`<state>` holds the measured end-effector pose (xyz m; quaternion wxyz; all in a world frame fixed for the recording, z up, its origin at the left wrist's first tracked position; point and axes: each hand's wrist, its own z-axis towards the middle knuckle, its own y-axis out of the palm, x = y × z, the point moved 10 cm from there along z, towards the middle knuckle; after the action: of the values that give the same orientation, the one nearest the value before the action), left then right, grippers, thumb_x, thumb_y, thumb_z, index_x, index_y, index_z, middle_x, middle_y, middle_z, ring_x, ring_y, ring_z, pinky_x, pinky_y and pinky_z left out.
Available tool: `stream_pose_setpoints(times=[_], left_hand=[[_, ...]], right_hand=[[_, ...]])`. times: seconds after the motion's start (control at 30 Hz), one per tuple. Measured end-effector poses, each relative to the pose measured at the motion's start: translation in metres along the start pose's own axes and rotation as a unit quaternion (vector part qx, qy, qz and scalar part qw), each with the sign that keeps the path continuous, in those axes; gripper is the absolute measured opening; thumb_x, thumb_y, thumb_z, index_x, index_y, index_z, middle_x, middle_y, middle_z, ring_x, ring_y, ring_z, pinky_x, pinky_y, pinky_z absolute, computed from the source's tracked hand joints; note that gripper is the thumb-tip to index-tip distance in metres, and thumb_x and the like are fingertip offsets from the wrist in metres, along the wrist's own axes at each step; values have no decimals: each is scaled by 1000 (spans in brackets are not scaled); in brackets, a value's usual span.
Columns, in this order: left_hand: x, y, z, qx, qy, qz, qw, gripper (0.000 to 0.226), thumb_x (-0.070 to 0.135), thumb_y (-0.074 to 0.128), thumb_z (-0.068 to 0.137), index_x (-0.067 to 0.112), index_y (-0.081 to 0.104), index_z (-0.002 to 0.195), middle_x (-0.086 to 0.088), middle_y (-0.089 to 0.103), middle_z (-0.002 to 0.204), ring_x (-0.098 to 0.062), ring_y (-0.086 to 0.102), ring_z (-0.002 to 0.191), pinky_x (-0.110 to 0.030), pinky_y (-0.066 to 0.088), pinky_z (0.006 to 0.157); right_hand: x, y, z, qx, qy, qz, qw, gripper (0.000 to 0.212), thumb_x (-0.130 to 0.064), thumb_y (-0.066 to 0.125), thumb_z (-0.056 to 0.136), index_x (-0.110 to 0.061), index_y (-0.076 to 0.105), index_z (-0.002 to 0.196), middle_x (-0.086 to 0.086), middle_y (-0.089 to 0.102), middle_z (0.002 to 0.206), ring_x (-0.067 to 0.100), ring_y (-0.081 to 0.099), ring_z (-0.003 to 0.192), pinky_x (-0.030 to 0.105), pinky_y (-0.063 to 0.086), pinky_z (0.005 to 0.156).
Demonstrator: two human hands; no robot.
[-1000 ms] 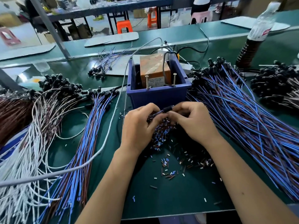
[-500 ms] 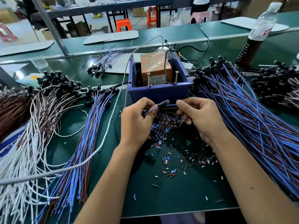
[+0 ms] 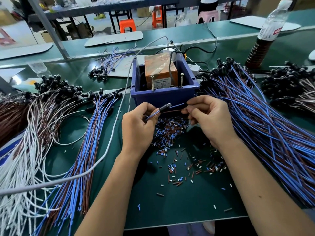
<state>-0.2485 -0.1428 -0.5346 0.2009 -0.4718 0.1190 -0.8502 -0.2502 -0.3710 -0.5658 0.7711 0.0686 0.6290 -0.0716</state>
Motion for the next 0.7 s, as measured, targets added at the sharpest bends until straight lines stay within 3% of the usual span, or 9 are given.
stream_pose_setpoints(times=[0.13,0.2,0.27,0.37,0.47,0.7], left_hand=[[-5,-10,2,33,-21,-23,999,15,13,71,92,18,67,79,2,62,69,-17,55,56,-35,46,52],[-4,-11,3,37,-22,-31,999,17,11,72,93,18,67,79,2,62,70,-11,53,56,-30,45,52],[-2,-8,2,27,-17,-37,999,17,10,72,92,18,67,78,1,62,68,-16,52,55,-29,43,51],[4,-2,-1,-1,-6,-56,998,16,9,70,89,18,67,76,-1,60,64,-7,46,54,-24,38,49],[5,3,-1,-28,-2,-63,998,23,0,70,88,18,66,75,8,57,61,-3,45,53,-15,35,51],[5,1,-2,-21,-9,-71,997,19,-3,69,88,12,67,76,-5,59,64,-3,45,54,-18,36,49]], right_hand=[[-10,-18,1,66,-64,-48,995,14,-4,69,94,-17,73,93,2,79,82,17,71,64,26,56,56],[-7,-16,2,55,-60,-77,994,8,-13,74,91,-21,75,90,-1,78,80,16,71,65,30,57,56],[-5,-7,1,35,-51,-122,991,4,-26,76,90,-26,78,86,-5,77,78,10,69,66,29,55,58],[-3,1,-1,19,-17,-53,998,20,-33,67,99,-25,80,87,-4,76,81,4,61,64,20,46,52],[-3,6,-4,-4,19,13,1000,24,-30,68,101,-21,81,83,0,73,78,9,57,64,21,44,49],[-8,8,-5,-17,13,29,999,25,-26,67,102,-17,77,82,2,70,74,12,59,66,24,46,52]])
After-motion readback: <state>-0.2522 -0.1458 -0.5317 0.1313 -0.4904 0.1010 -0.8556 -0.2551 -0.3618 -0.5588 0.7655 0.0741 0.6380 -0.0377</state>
